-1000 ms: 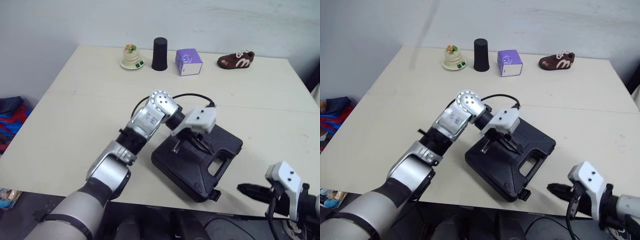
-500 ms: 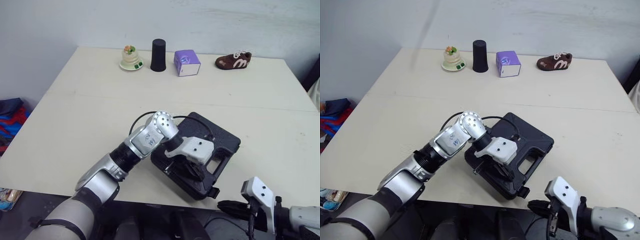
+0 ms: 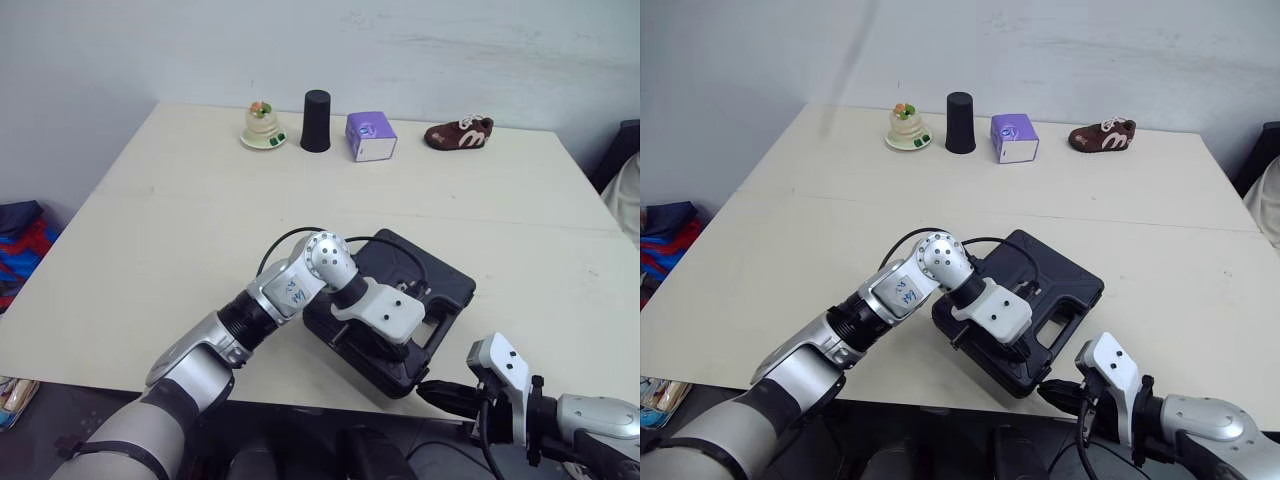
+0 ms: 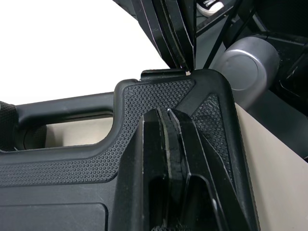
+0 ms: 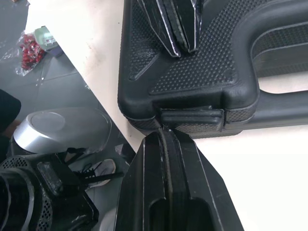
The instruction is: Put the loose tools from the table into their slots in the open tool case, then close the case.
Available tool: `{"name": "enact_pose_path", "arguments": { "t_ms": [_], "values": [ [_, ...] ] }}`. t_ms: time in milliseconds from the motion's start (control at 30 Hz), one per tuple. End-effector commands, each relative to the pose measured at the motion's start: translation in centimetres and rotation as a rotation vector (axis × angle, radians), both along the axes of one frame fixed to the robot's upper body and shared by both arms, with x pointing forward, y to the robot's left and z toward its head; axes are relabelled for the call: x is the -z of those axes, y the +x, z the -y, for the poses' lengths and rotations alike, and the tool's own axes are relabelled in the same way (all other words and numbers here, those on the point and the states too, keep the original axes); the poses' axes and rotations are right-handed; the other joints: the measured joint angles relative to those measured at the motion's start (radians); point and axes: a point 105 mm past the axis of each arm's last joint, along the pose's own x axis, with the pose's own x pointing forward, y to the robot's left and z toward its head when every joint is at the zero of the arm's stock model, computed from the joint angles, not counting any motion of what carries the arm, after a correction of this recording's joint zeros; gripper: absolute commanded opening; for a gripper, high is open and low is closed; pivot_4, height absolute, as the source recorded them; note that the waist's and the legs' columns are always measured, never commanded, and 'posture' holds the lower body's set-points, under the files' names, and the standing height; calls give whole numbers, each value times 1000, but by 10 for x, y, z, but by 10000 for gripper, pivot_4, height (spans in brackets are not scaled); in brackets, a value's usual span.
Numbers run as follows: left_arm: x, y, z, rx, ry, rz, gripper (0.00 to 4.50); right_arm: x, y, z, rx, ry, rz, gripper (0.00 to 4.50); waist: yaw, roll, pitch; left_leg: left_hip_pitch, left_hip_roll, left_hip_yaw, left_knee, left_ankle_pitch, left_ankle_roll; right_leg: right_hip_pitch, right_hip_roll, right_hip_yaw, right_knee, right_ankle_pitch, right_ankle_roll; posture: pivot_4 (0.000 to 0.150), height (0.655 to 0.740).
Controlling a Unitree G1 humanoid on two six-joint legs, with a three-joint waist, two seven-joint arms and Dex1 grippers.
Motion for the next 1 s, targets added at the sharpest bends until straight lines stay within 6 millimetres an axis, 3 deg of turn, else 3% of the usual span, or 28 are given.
{"name": "enact_pose_path", "arguments": {
  "t_ms": [33,367,600,733,800,867,967,1000],
  "values": [
    [44,6,-16,-69,194,-15,241,-24,6,-12,-64,28,145,0,0,0,0,0,0,0,0,0,0,0,0,0,0,0,0,1500,7383],
    [42,6,-12,-80,184,-17,241,-6,9,7,-103,-160,164,0,4,-1,-1,-1,0,0,-2,0,1,0,0,0,-3,0,0,1500,7383],
    [43,7,-11,-89,182,-15,241,-18,13,-6,-117,-67,224,0,2,-1,-1,-1,-1,0,-5,0,1,0,-2,0,-8,2,1,1500,7383],
    [44,6,-8,-95,175,-22,241,-37,17,-18,-97,68,236,0,-1,-2,-1,-1,0,0,-7,1,1,0,-2,0,-10,4,0,1500,7383],
    [40,6,-7,-106,156,-51,241,-37,18,-13,-80,46,228,0,-3,0,-2,-1,0,0,-8,2,0,0,-2,0,-11,5,0,1500,7383],
    [27,7,-5,-142,92,-117,241,-33,21,0,-54,-42,238,0,-2,2,-2,-1,0,0,-9,2,0,-1,-2,0,-12,5,-1,1500,7383],
    [-39,1,2,-163,-209,-446,9513,-42,21,19,35,-55,249,0,2,8,1,-3,-1,0,-9,2,1,-6,-2,-1,-13,5,0,1500,7383],
    [-63,1,-10,-153,-290,-548,13864,-52,19,27,56,-22,248,3163,2,10,2,-9,-1,1,-8,5,6,-15,-2,-1,-9,7,3,1500,7383]
  ]
}}
